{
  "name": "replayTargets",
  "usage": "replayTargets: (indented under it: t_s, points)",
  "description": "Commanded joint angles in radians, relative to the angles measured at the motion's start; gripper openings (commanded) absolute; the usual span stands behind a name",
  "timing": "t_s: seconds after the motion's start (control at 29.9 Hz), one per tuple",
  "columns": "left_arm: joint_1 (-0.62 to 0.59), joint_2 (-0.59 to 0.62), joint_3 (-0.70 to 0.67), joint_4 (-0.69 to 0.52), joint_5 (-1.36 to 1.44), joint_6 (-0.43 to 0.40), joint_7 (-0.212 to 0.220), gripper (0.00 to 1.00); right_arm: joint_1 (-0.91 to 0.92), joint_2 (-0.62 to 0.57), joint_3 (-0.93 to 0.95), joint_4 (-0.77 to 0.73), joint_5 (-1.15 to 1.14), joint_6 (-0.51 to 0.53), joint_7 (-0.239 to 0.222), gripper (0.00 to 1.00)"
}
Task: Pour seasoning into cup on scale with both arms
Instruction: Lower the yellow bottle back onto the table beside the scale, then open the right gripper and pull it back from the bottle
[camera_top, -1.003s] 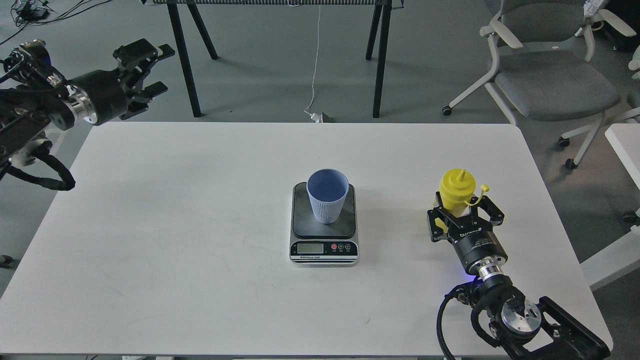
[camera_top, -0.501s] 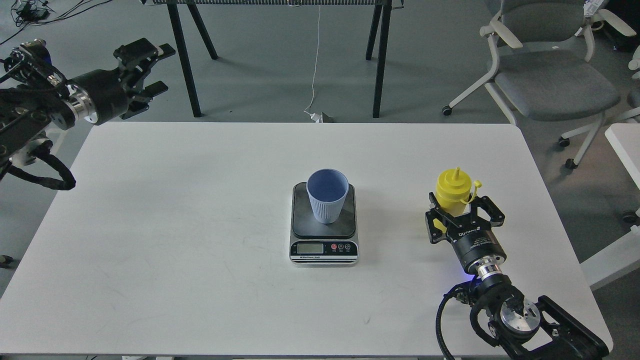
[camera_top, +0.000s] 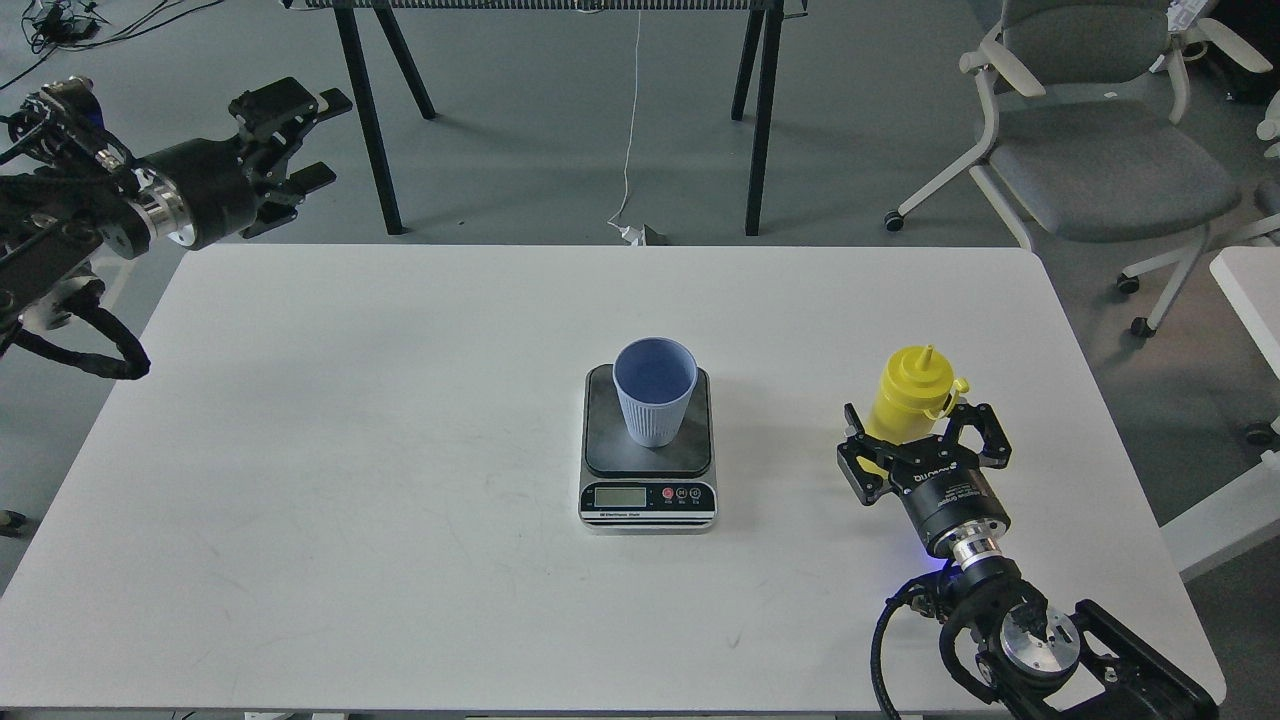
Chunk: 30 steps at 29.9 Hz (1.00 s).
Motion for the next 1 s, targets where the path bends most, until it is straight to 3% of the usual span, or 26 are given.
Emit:
replayTargets:
  t_s: [0.0, 0.97]
  points:
    - [0.001, 0.000, 0.001, 0.000, 0.000, 0.000, 0.000, 0.99, -0.010, -0.002, 0.000, 0.006, 0.000, 0.000, 0.000, 0.98]
    - [0.016, -0.011, -0.001, 0.002, 0.012, 0.000, 0.000, 0.99, -0.122, -0.086, 0.031, 0.118, 0.000, 0.000, 0.003, 0.99]
